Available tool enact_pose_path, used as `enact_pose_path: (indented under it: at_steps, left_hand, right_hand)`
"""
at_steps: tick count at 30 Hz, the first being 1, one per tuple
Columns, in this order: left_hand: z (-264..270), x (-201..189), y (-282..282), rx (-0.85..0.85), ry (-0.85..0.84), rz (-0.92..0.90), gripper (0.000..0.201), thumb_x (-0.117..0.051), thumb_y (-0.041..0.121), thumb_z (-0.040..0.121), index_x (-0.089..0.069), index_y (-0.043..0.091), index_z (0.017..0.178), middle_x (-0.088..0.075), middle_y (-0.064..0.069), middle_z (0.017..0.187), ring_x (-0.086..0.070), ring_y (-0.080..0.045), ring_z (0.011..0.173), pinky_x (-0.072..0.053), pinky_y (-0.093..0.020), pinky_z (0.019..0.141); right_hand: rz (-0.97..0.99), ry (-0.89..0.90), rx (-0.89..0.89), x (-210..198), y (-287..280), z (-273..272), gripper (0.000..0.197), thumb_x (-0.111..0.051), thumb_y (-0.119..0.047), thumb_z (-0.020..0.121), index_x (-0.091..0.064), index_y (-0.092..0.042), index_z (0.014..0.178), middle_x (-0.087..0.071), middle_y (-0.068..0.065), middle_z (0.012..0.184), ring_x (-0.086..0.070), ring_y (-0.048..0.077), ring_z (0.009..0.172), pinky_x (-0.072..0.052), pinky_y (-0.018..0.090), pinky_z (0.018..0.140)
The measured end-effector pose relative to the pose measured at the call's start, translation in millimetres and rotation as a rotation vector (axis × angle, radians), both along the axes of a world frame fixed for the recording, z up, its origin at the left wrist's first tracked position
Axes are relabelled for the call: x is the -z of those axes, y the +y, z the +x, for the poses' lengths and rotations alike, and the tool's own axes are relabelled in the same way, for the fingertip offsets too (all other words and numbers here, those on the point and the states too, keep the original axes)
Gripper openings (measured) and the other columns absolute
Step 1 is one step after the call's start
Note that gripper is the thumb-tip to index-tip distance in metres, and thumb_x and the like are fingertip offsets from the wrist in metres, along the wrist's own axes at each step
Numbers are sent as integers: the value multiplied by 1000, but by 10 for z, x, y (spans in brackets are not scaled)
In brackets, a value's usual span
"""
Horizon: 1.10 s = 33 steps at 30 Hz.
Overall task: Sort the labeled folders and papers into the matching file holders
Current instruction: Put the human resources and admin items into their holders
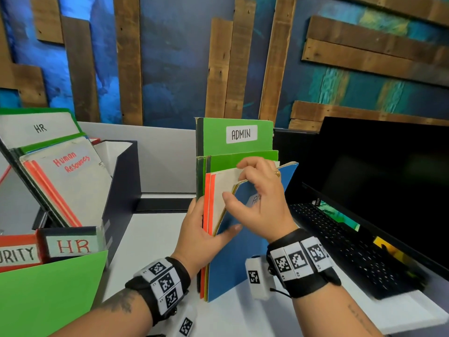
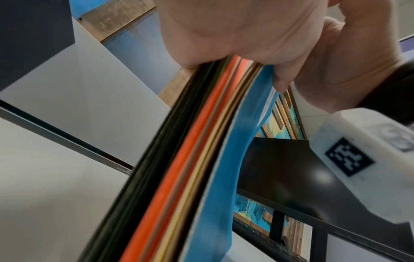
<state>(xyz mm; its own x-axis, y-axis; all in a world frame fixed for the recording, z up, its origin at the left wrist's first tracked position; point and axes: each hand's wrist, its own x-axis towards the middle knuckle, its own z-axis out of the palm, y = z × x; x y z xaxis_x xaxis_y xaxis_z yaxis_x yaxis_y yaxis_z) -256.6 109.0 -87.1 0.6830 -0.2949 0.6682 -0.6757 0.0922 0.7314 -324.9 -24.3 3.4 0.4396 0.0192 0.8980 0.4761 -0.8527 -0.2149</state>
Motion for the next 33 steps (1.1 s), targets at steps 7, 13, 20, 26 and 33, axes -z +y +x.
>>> enact_pose_path:
  at_steps: [7,13,20,26,33]
  left_hand:
    - [-34,-19,5,-23,-29,11,74,-89,42,71,-45,66,126,-56,26,117,-57,0,118,-46,-13,95]
    - [-104,-23,-15,17,-33,19,74,-88,41,72,-49,50,134,-59,15,125,-59,-3,119,-52,-27,96]
    - [-57,-29,4,-23,24,49,67,-90,39,72,-54,44,128,-54,20,115,-59,3,111,-52,-17,88]
    - [-2,2,-23,-55,9,37,49,-84,35,81,-63,44,124,-56,14,120,-56,3,115,-51,-16,92]
    - [-8,41,-37,-23,-56,41,42,-62,11,98,-59,33,134,-46,32,123,-56,-2,121,-52,-24,100]
  right_hand:
    - [-131,447,99,-337,-32,-66,43,-58,-60,70,-76,-21,79,-65,-16,119,-54,4,107,-40,44,103]
    - [-132,536,189,-579,76,-76,82,-59,-91,64,-31,-14,58,-24,7,60,-26,17,52,-25,38,53]
    - [31,106,325,-824,-159,-74,91,-60,-94,59,-56,-4,59,-57,13,67,-54,23,65,-45,41,61]
    - [-50,-175,374,-995,-278,-22,46,-79,-47,65,-48,-14,54,-49,3,90,-47,17,83,-49,37,81]
    - [-363,-379,511,-998,-459,-16,22,-70,-18,74,-56,-9,59,-60,17,110,-50,34,99,-33,57,114]
